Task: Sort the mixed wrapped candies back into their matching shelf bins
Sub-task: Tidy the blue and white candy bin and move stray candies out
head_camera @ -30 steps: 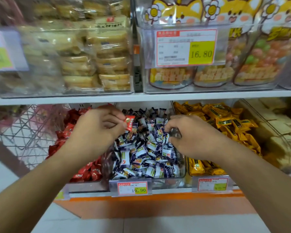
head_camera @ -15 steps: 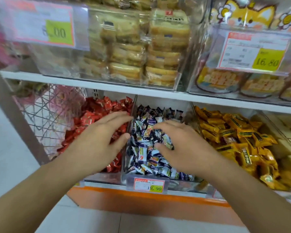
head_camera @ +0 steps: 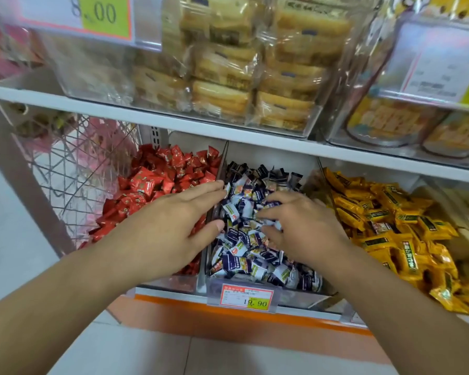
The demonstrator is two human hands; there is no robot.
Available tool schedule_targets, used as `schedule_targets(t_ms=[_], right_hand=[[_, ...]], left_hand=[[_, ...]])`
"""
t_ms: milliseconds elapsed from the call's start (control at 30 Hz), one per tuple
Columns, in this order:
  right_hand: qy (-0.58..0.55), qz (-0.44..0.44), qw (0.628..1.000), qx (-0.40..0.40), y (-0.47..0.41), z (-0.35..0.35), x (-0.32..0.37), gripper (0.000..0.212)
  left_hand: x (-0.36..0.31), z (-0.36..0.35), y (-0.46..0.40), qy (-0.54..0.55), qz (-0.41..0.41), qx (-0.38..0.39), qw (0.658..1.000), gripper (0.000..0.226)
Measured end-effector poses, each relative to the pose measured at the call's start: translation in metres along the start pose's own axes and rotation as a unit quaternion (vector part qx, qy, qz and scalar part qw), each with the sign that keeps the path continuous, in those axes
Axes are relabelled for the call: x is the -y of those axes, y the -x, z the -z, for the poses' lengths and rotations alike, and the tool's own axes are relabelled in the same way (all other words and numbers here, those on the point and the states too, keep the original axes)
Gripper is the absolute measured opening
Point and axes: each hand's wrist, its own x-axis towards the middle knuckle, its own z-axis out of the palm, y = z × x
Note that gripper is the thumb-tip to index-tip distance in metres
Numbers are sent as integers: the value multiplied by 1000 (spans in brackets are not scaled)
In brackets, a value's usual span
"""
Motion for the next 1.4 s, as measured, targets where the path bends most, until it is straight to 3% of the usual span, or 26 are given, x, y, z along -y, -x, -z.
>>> schedule_targets(t_ms=[267,367,500,700,1100,1167,1233,1333,1400], right_hand=[[76,-34,995,-51,-4,2,-3,37],[-35,38,996,-77,-3,6,10,44],[-181,136,973,51,2,-12,38,45],[-50,113,991,57,-1,-17,23,28],[47,-5,999,-17,-2,12,-4,33],[65,20,997,-41,-2,10,-1,35],[-3,83,995,-58,-3,7,11,36],[-140,156,978,14,-6,-8,29,38],[-123,174,976,51,-7,-21,29,41]], left_hand=[[-1,1,-1,0,8,17,1000,65],[-2,2,-1,-1,12,24,1000,65],[-3,0,-1,0,12,21,1000,65],[-4,-1,1,-2,13,7,1000,64],[-3,0,0,-2,14,6,1000,63],[-4,0,-1,-4,13,3,1000,63],[-6,0,-1,-9,10,-3,1000,62],[-7,-2,-2,-12,9,-7,1000,62],[-7,-2,-1,-12,11,-7,1000,62]])
